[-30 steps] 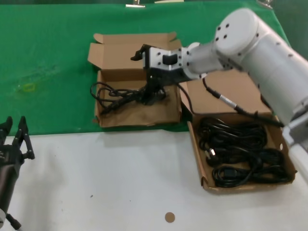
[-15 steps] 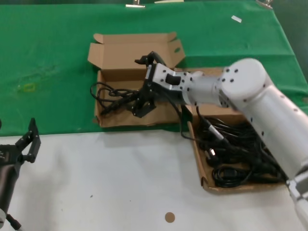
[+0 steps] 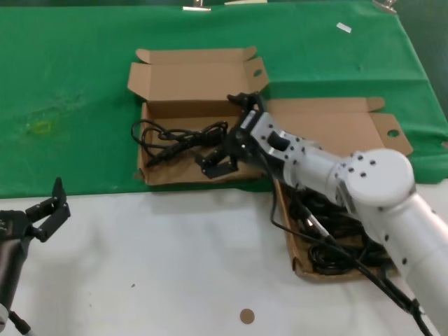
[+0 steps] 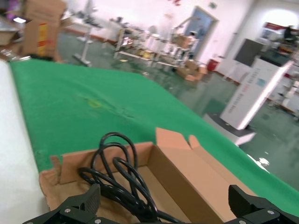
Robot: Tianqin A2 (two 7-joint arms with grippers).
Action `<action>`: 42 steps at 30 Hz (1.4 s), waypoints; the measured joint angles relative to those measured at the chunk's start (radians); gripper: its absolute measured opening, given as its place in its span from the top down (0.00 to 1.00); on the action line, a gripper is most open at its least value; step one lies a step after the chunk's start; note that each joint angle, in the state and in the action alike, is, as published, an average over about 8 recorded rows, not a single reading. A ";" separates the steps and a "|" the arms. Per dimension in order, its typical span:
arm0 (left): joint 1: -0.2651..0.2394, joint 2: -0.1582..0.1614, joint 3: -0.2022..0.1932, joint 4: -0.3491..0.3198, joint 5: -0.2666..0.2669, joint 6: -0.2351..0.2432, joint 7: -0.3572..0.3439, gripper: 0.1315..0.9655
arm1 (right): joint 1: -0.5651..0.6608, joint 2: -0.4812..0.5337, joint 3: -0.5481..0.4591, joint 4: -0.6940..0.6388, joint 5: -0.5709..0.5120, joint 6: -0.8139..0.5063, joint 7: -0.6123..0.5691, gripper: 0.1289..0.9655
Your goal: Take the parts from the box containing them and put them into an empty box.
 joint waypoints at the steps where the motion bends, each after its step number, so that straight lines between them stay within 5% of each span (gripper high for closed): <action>1: 0.000 0.000 0.000 0.000 0.000 0.000 0.000 0.32 | -0.019 0.003 0.008 0.017 0.008 0.012 0.004 0.00; 9: 0.000 0.000 0.000 0.000 0.000 0.000 0.000 0.13 | -0.170 0.028 0.074 0.155 0.070 0.108 0.040 0.00; 18: 0.000 0.000 0.000 0.000 0.000 0.000 0.000 0.02 | -0.338 0.056 0.146 0.308 0.138 0.215 0.079 0.00; 34: 0.000 0.000 0.000 0.000 0.000 0.000 0.000 0.00 | -0.634 0.105 0.275 0.579 0.260 0.404 0.148 0.00; 42: 0.000 0.000 0.000 0.000 0.000 0.000 0.000 0.00 | -0.691 0.114 0.300 0.630 0.283 0.440 0.161 0.00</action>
